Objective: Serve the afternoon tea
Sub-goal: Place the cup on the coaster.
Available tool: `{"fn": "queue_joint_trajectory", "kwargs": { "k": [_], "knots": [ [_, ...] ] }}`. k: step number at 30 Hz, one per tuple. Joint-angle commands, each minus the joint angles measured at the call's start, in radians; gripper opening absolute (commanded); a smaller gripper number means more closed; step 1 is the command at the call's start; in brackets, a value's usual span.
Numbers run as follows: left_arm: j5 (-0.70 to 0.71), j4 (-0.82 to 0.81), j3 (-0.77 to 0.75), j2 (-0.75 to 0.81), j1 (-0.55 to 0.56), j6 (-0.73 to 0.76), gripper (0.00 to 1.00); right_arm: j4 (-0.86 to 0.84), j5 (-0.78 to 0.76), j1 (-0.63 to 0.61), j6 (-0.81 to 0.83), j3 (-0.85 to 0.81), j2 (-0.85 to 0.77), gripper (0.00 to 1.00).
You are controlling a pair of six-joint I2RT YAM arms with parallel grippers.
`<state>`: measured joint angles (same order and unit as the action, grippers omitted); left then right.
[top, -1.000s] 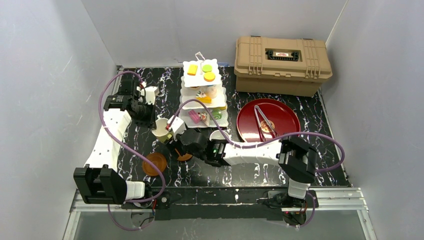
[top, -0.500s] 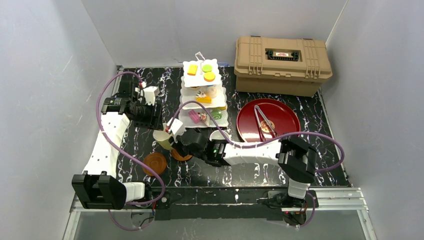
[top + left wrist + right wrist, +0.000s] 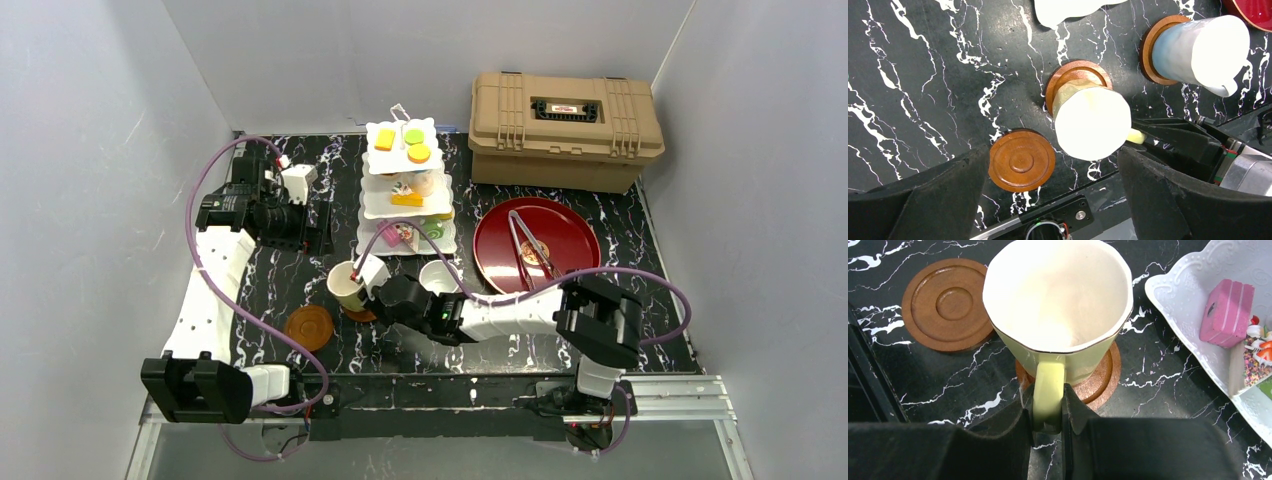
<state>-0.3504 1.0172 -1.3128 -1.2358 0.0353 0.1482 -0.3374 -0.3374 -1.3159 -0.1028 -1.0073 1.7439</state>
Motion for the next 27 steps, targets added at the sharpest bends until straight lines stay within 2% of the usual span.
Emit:
{"fn": "queue_joint_trajectory", "kwargs": {
  "k": [1,11,20,23,25,27],
  "knots": [
    [0.006,0.013,-0.024,0.019,0.002,0.003,0.98,-0.095,-0.039,-0.002,-0.009,0.039,-0.093,0.01],
    [0.005,-0.011,-0.01,0.019,0.001,-0.017,0.98,-0.106,-0.042,-0.004,-0.043,0.104,-0.138,0.01],
    [0.029,-0.022,-0.012,0.028,0.0,-0.035,0.98,-0.265,-0.017,-0.01,-0.08,0.177,-0.097,0.01],
    [0.033,-0.035,-0.015,0.026,-0.005,-0.044,0.98,-0.264,-0.009,-0.012,-0.092,0.18,-0.091,0.02],
    [0.034,-0.046,-0.016,0.021,-0.011,-0.054,0.98,-0.265,-0.011,-0.014,-0.096,0.188,-0.096,0.09],
    [0.033,-0.055,-0.014,0.012,-0.018,-0.059,0.98,-0.257,-0.015,-0.016,-0.096,0.196,-0.102,0.23]
  ]
}}
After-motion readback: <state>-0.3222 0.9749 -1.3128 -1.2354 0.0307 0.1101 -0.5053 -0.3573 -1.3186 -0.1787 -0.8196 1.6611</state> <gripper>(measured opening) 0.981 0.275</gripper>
